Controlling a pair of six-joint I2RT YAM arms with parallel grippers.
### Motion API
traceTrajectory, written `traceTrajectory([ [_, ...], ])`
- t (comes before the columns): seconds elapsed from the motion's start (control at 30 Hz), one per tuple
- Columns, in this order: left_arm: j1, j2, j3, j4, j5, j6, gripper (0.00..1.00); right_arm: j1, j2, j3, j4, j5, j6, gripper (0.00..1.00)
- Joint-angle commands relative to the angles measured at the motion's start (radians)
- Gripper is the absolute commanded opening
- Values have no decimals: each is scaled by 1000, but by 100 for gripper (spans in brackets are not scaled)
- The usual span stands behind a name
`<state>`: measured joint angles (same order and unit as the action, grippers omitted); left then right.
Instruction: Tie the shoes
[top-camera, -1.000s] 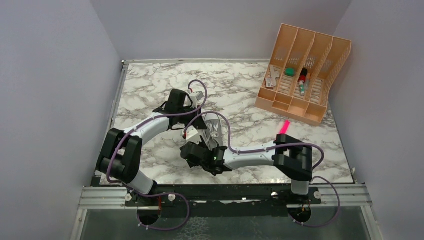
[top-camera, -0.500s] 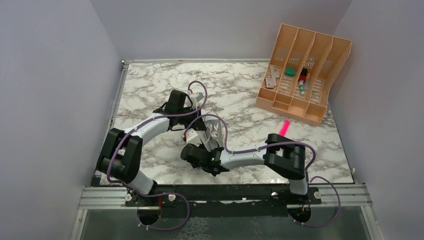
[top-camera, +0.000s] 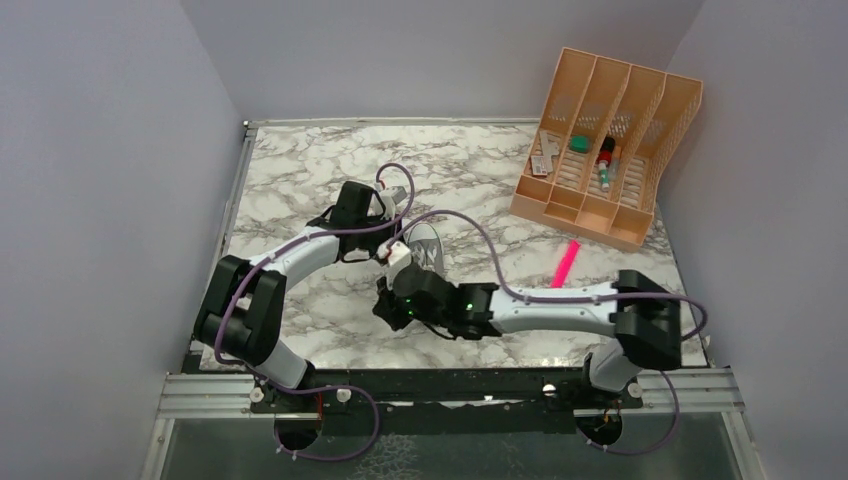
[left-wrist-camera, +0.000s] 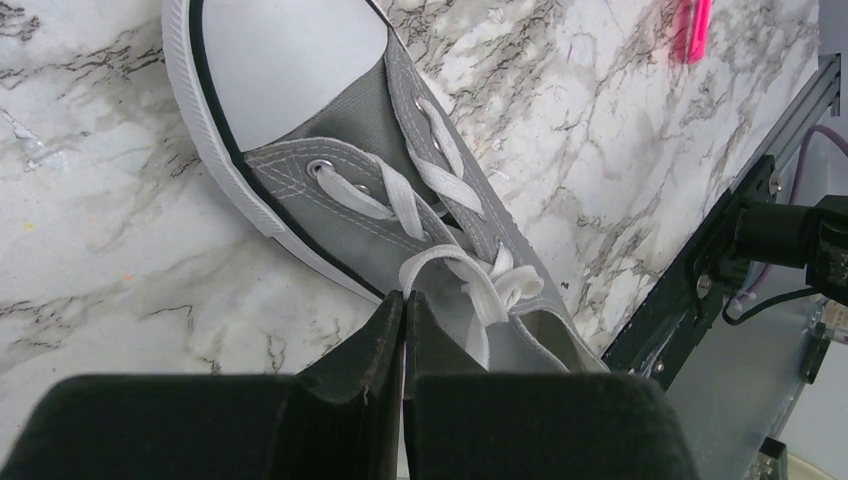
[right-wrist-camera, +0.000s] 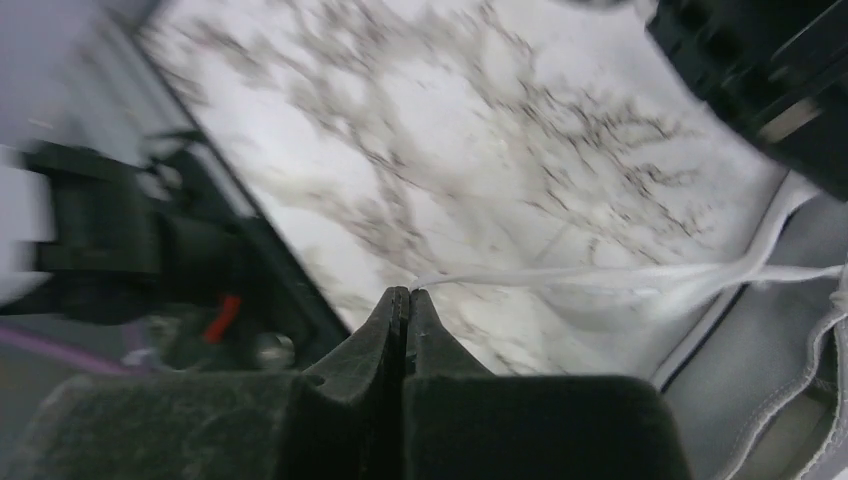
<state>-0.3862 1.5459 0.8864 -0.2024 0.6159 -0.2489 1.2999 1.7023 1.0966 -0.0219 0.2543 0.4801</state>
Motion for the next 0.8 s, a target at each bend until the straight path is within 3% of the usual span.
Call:
traceTrajectory([
  [0.0, 0, -28, -30, 25, 13, -31, 4, -52, -154, -79, 135, -210, 99, 1],
  [0.27, 0, -92, -82, 72, 25, -130, 4, -208, -200, -119, 137, -356, 143, 1],
  [0.47, 0, -158, -98, 72, 33, -166, 4, -218, -104, -87, 159, -466, 88, 1],
  [0.77, -8, -252, -171, 44, 41, -222, 4, -220, -128, -105, 233, -428, 96, 0],
])
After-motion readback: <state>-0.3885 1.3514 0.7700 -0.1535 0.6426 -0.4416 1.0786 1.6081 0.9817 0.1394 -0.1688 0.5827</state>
